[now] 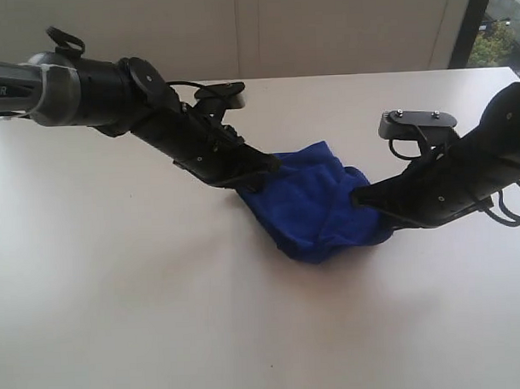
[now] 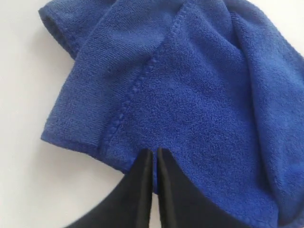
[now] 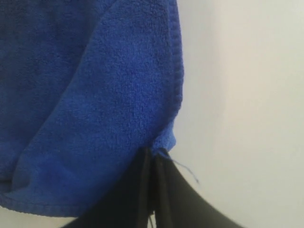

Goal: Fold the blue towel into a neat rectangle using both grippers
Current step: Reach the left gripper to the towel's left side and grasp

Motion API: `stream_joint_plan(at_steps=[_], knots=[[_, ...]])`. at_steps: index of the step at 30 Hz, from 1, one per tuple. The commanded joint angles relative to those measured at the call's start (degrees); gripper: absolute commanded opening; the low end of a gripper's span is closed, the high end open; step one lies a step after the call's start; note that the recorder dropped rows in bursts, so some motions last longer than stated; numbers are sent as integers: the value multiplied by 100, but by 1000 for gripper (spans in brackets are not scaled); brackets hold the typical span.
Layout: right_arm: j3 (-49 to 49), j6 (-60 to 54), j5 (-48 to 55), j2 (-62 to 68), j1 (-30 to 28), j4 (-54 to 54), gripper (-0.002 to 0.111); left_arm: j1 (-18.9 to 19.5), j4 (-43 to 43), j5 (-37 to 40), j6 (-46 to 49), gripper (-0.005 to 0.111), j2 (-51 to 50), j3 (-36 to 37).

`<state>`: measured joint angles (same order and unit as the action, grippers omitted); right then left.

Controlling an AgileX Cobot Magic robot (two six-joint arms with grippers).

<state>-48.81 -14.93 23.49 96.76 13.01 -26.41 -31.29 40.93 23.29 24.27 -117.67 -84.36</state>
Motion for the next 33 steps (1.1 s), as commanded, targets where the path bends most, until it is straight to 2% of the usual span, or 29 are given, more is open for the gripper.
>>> stream_joint_plan(at_steps=[1, 4, 15, 17, 19, 22, 31, 33], knots=[[23, 53, 13, -4, -38, 17, 0, -27, 53, 41, 111, 29, -136, -26], [23, 53, 0, -4, -38, 17, 0, -27, 38, -149, 144, 39, -224, -36], [23, 53, -59, -4, -38, 17, 0, -27, 228, -442, 144, 39, -499, -28], [23, 53, -71, -4, -38, 17, 0, -27, 228, -442, 144, 36, -499, -28], [23, 53, -71, -4, -38, 17, 0, -27, 228, -428, 144, 25, -499, -28], [23, 53, -71, -4, -38, 17, 0, -27, 228, -417, 147, 0, -499, -28], [23, 53, -81, -4, -38, 17, 0, -16, 154, -231, 160, 0, -199, -28], [23, 53, -81, -4, -38, 17, 0, -16, -164, -263, 160, 0, 44, -28]])
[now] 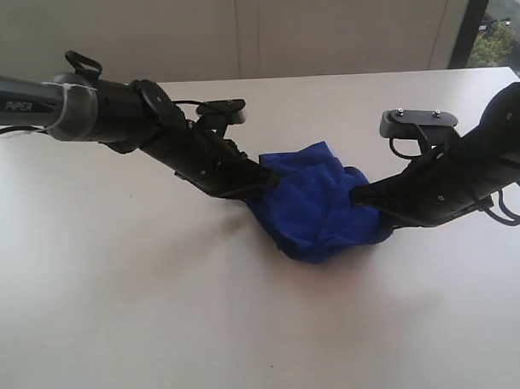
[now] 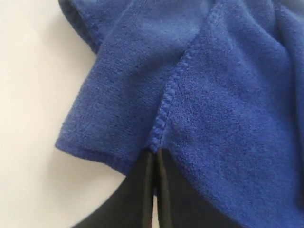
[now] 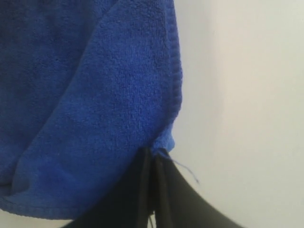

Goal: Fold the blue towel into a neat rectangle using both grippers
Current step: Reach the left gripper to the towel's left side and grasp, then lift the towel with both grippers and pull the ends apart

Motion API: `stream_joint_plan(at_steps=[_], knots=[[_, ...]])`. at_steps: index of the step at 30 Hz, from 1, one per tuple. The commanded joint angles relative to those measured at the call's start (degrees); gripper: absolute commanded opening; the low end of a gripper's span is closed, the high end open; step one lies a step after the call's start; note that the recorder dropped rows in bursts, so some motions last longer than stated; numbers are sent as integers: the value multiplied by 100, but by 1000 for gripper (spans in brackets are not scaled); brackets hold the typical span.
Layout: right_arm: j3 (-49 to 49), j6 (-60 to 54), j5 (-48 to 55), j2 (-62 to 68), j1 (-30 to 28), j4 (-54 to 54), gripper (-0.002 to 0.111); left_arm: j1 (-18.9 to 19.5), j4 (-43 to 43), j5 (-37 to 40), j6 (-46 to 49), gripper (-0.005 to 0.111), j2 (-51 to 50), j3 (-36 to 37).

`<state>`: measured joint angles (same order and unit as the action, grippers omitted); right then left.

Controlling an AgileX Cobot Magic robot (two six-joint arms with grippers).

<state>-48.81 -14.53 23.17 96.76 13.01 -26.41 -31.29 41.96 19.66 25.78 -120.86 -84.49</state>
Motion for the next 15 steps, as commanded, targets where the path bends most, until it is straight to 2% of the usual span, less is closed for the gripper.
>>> stream_joint_plan(at_steps=[1, 4, 8, 15], knots=[[23, 13, -60, -4, -38, 17, 0, -2, -506, 88, 9, 0, 520, -15], [23, 13, -102, -4, -38, 17, 0, 11, -801, 106, 9, 0, 740, -15], [-66, 13, -19, -76, -48, 156, 0, 135, -1341, 529, -5, 0, 1029, -15], [-73, 596, 83, -903, -101, 1209, 0, 609, -2406, 1574, -409, 0, 1826, -15]])
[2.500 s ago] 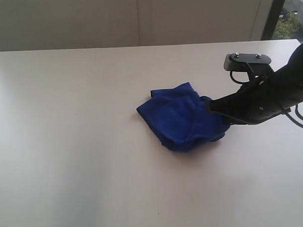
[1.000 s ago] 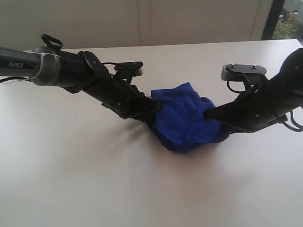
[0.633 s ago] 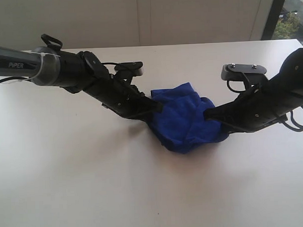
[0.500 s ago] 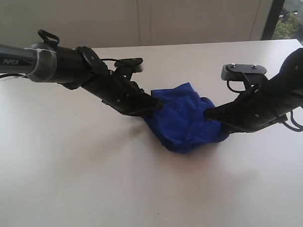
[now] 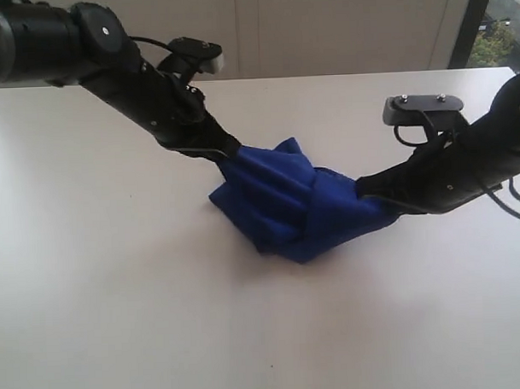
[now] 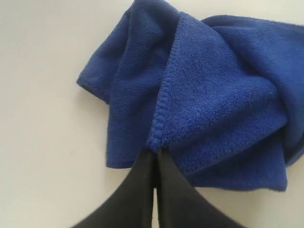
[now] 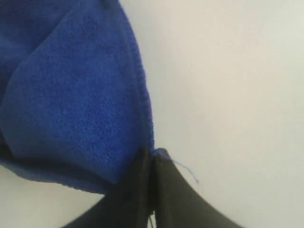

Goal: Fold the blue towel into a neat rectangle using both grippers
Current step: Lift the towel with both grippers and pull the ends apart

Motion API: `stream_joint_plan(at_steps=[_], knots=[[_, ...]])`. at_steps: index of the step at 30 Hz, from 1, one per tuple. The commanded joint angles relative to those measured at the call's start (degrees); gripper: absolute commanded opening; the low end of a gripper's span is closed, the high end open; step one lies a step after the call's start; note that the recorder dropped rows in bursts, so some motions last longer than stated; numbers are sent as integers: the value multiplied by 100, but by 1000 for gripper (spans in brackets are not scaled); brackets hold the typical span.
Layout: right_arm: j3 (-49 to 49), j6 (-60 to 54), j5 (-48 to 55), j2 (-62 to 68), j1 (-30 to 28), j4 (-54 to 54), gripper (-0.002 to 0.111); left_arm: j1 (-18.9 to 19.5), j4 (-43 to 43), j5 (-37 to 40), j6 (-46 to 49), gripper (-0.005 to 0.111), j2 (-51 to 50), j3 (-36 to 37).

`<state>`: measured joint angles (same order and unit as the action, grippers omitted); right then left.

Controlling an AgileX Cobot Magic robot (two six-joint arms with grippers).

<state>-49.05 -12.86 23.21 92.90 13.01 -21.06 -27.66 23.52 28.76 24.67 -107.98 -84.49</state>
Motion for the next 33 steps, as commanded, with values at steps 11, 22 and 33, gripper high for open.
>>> stream_joint_plan(at_steps=[11, 22, 33], knots=[[-49, 1197, 713, -1892, -399, 2076, 0, 435, -2352, 2151, -863, 0, 2225, -15], [-49, 2064, 1060, -3066, -399, 3157, 0, 435, -3780, 2709, -2244, 0, 3287, -15], [-49, 3030, 1558, -3380, -399, 4198, 0, 435, -4355, 3131, -3105, 0, 3509, -15]])
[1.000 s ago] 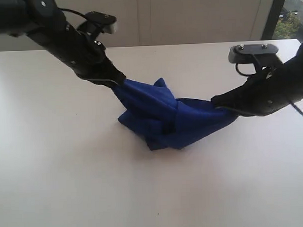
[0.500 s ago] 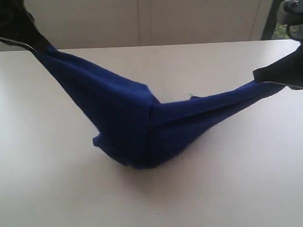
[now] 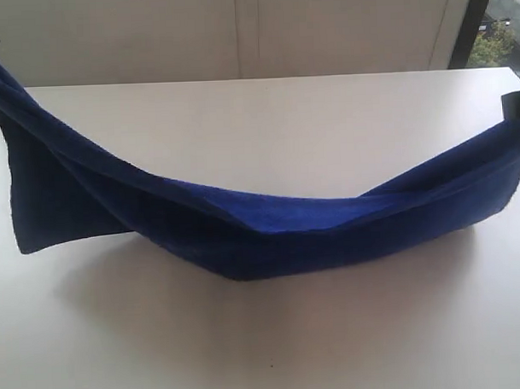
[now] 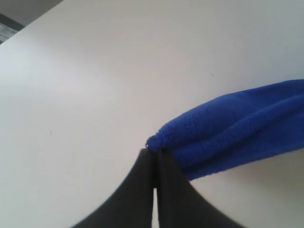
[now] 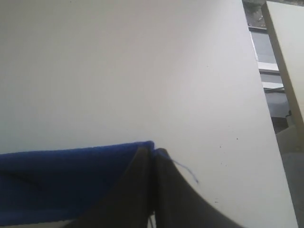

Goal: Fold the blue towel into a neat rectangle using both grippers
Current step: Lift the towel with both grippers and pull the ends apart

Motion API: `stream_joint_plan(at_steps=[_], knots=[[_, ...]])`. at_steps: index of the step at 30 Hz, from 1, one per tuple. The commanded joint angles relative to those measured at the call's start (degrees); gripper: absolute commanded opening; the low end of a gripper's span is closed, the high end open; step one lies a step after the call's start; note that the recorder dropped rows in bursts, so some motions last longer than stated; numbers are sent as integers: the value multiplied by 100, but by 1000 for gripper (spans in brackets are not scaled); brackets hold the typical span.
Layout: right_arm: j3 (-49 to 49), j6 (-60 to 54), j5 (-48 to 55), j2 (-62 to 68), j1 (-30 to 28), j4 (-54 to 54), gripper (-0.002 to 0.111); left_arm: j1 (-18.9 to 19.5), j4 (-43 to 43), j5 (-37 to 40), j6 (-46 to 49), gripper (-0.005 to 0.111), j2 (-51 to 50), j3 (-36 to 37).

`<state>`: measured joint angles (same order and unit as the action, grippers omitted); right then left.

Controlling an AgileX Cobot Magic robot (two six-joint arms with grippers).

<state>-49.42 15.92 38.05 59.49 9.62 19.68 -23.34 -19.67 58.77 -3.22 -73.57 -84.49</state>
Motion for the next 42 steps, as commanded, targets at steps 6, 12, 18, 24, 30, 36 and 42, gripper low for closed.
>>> stream_joint_plan(at_steps=[6, 12, 18, 24, 30, 36, 42], knots=[[-12, 407, 148, -222, -60, 135, 0, 3, -47, 286, -621, 0, 230, -15], [-12, 450, 207, -654, -60, 135, 0, 3, -47, 389, -762, 0, 612, -15], [-12, 484, 220, -1012, -60, 135, 0, 3, -47, 375, -815, 0, 1028, -15], [-12, 484, 119, -1033, -60, 135, 0, 3, -47, 375, -815, 0, 1112, -15], [21, 540, -138, -731, -60, 135, 0, 3, -73, -93, -853, 0, 876, 285], [21, 751, -261, -249, -60, 135, 0, 3, -369, -508, -1272, 0, 563, 889], [21, 888, -71, -338, -60, 135, 0, 3, -492, -201, -1498, 0, 562, 1066]])
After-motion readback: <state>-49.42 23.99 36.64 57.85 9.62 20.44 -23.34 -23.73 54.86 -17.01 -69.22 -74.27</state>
